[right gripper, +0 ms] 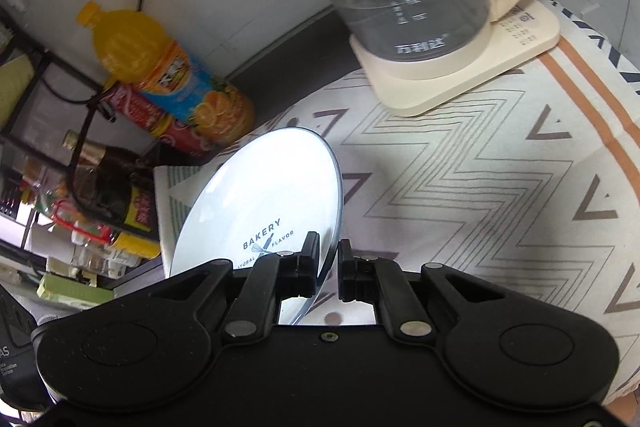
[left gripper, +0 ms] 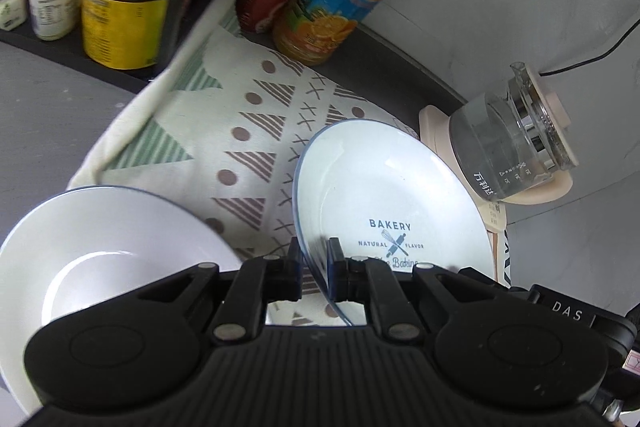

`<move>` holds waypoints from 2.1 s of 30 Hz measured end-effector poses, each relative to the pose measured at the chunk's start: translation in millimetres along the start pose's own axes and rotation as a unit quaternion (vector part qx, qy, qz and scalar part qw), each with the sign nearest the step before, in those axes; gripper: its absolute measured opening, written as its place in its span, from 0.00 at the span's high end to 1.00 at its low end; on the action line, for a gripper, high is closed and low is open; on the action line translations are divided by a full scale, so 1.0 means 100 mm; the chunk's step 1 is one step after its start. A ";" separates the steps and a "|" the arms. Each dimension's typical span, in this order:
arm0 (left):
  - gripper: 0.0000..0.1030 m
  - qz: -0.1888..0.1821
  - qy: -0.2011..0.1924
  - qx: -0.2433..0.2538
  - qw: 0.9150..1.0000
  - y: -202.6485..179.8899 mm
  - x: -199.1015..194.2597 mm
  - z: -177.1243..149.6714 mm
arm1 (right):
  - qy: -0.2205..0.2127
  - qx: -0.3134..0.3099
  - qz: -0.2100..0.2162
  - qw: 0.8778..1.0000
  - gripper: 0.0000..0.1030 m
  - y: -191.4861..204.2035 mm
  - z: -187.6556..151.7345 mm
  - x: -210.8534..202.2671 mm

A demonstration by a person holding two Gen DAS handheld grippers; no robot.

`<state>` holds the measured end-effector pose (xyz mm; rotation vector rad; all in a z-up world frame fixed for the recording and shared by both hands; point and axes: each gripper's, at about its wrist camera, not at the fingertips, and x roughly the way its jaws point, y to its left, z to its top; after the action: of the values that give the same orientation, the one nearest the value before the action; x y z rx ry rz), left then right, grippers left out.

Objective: Organize plates and bowls
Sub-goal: 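Lift the 'BAKERY' plate and carry it over the plate stack, then lower the 'BAKERY' plate onto the 'Sweet' plate with both grippers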

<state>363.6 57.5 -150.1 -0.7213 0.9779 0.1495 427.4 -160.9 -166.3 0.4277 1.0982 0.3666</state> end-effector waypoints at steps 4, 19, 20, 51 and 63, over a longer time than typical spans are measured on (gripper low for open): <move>0.91 0.001 -0.005 -0.002 1.000 0.10 -0.14 -0.02 | -0.004 -0.010 0.002 1.000 0.91 0.12 -0.10 -0.04; 0.91 0.012 -0.016 -0.020 1.000 0.64 -0.59 -0.17 | 0.001 -0.033 0.011 0.999 0.91 0.52 -0.59 -0.08; 0.91 0.013 -0.017 -0.022 1.000 0.68 -0.62 -0.19 | 0.003 -0.035 0.011 0.999 0.91 0.55 -0.62 -0.08; 0.91 0.040 0.016 -0.063 0.997 1.44 -0.67 -0.58 | 0.039 -0.118 -0.050 0.991 0.90 0.98 -1.49 0.09; 0.87 0.072 0.016 -0.074 0.995 1.46 -0.67 -0.51 | 0.048 -0.140 -0.065 0.987 0.90 1.00 -1.54 0.20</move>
<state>227.7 150.2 -186.3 -0.7907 1.0574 0.3408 288.5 -42.0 -191.2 0.0900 1.1430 0.4225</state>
